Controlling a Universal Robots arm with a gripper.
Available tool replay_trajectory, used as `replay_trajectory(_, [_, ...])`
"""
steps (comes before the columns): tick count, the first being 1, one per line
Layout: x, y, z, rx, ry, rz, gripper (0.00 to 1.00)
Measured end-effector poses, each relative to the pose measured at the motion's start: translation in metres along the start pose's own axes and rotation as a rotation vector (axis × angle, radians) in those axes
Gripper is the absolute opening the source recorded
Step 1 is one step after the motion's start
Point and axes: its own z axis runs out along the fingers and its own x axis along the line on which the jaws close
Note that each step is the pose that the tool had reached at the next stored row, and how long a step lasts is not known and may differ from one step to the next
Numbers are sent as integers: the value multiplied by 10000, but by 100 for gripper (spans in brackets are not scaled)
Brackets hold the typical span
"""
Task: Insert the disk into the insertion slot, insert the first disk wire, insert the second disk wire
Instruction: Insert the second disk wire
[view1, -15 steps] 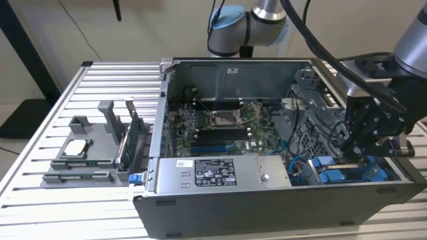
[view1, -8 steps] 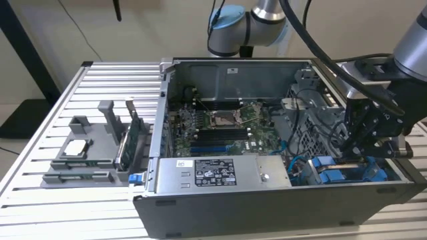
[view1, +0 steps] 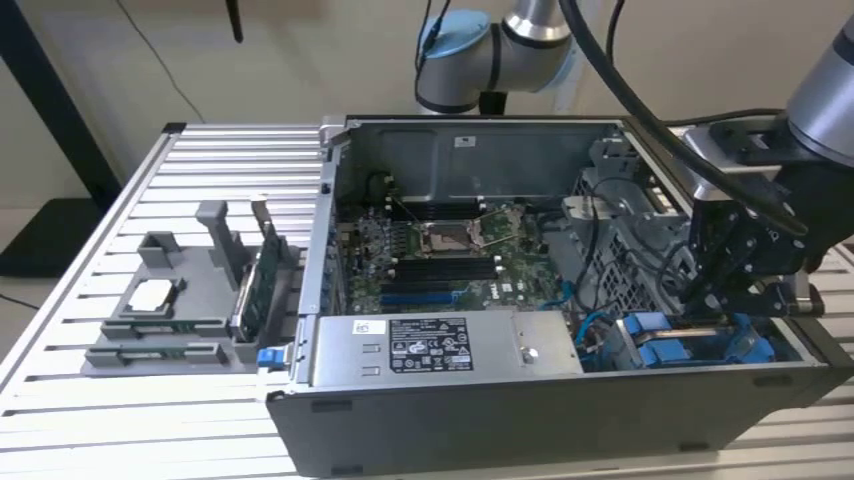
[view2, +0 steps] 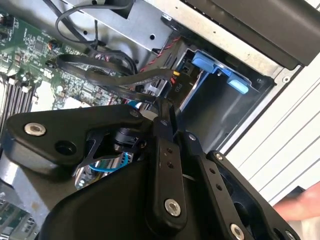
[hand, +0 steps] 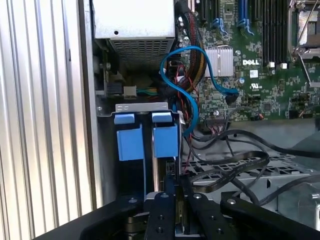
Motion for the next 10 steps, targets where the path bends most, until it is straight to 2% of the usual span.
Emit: replay_trajectory(10, [2,-2,29,47,-90,-4,16])
